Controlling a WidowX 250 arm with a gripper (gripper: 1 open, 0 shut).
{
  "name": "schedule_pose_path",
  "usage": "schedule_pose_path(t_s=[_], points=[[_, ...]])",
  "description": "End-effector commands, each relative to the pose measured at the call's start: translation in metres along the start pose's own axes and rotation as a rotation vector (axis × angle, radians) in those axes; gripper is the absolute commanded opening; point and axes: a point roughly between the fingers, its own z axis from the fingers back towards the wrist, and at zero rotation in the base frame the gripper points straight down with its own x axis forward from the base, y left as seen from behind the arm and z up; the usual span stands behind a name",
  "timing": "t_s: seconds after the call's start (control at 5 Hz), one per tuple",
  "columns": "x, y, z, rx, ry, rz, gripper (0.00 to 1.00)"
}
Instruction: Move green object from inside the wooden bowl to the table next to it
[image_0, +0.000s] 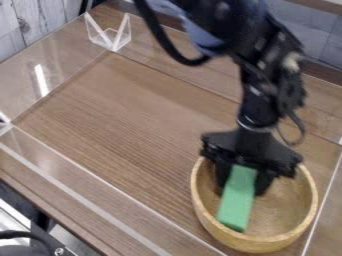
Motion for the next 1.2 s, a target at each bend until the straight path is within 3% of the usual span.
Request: schedule_pose_path(t_s=[0.0,0.2,0.4,0.8,1.0], points=[[0.023,0.027,0.039,-0.051,-0.053,-0.038,0.00],[0.041,0.035,0.061,-0.066,-0.067,0.006,0.00],[0.049,0.018,0.070,-0.063,-0.076,-0.014,0.00],[0.048,0.010,0.061,-0.003,-0.068,-0.105,0.00],[0.056,0.011,0.058,0.011,-0.066,-0.053,0.00]])
